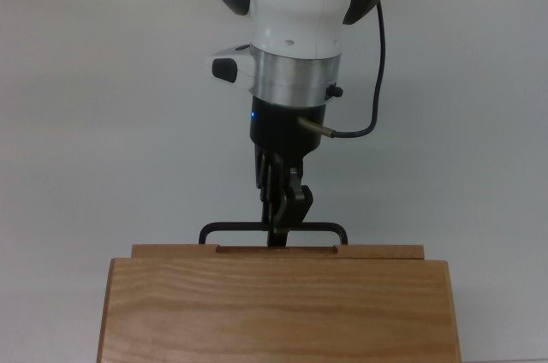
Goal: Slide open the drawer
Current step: 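Lower the gripper onto the black handle and close on it, then pull the handle outward, sliding the upper drawer partly out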
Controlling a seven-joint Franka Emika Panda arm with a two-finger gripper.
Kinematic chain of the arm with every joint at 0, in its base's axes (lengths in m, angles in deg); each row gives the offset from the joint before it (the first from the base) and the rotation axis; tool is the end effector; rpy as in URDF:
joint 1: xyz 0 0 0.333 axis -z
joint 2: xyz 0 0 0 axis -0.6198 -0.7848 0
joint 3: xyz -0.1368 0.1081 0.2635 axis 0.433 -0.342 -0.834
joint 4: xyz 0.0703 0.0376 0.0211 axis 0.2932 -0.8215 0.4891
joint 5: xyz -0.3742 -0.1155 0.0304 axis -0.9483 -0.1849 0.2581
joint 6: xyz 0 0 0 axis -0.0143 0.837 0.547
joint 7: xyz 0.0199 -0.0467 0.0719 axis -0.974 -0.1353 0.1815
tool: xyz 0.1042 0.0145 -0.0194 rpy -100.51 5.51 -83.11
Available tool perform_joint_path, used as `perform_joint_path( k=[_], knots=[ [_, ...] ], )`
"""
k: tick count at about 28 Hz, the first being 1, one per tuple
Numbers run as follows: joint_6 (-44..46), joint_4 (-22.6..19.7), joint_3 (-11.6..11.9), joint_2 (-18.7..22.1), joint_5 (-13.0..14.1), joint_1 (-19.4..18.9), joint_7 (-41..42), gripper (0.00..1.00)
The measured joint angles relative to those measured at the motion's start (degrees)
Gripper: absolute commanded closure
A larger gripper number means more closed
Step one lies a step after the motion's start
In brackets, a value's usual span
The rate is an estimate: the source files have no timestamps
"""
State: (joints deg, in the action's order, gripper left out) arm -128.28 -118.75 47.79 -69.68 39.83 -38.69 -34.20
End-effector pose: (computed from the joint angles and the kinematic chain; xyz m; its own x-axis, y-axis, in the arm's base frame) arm 0.7659 0.1289 0.5316 0.1845 -0.9579 0.2200 -0.7653 -0.2805 -0.5794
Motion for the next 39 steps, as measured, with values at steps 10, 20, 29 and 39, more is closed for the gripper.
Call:
perform_joint_path(
  k=[10,20,29,39],
  knots=[
    [2.66,0.97,-0.71,0.01,-0.05,-0.10,-5.62,1.00],
    [5.41,1.45,-2.58,0.19,-0.04,1.10,-7.55,1.00],
    [8.19,0.39,-8.18,1.49,0.42,6.27,-8.23,1.00],
    [8.31,-3.99,-8.46,6.91,4.77,9.97,-8.23,1.00]
  ],
)
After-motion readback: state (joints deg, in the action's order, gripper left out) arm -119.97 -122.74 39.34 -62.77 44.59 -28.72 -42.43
